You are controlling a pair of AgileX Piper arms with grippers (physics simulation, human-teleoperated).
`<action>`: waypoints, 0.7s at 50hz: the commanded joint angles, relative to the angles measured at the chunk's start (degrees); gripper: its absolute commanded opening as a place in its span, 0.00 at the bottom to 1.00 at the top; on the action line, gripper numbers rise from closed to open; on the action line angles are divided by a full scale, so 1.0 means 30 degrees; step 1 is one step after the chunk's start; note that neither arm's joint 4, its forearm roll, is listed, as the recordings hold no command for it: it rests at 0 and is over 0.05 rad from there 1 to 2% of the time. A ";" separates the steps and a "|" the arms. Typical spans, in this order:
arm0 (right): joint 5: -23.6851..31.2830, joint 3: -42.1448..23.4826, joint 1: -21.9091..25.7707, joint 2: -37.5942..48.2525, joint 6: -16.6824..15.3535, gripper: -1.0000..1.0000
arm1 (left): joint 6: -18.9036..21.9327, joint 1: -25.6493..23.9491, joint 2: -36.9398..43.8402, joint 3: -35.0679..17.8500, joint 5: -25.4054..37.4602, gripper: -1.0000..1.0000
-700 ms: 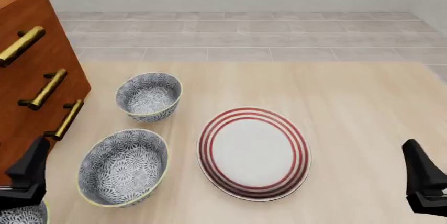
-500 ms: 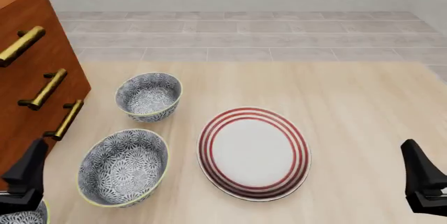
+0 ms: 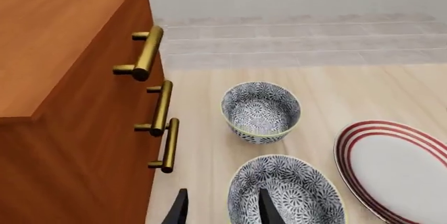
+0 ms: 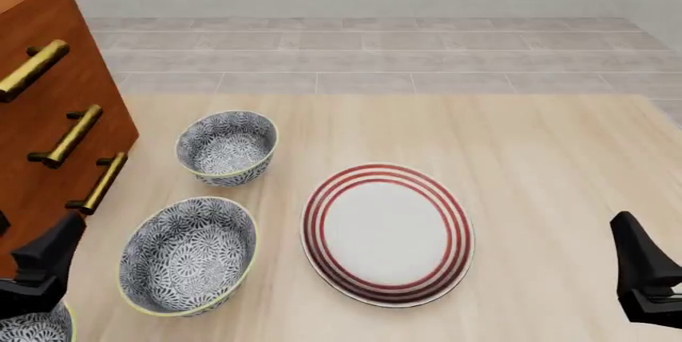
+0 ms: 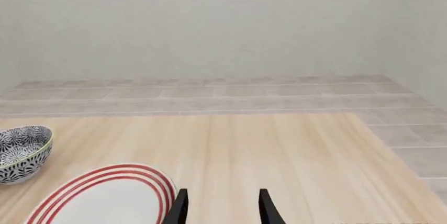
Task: Put the bowl at the front on the plate.
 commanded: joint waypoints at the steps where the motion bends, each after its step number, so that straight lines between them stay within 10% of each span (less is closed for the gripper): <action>1: 0.0003 0.0011 -0.0115 0.0030 0.0176 1.00 | -0.0125 -0.0496 0.0876 -0.2053 0.4122 1.00; 12: -0.0081 0.0015 -0.0099 0.0161 0.0220 1.00 | -0.1310 -0.0927 0.0384 -0.2188 0.7819 1.00; 35: -0.0435 0.0036 -0.0170 0.0560 0.0423 1.00 | -0.2722 -0.0162 0.0080 0.1193 0.8716 1.00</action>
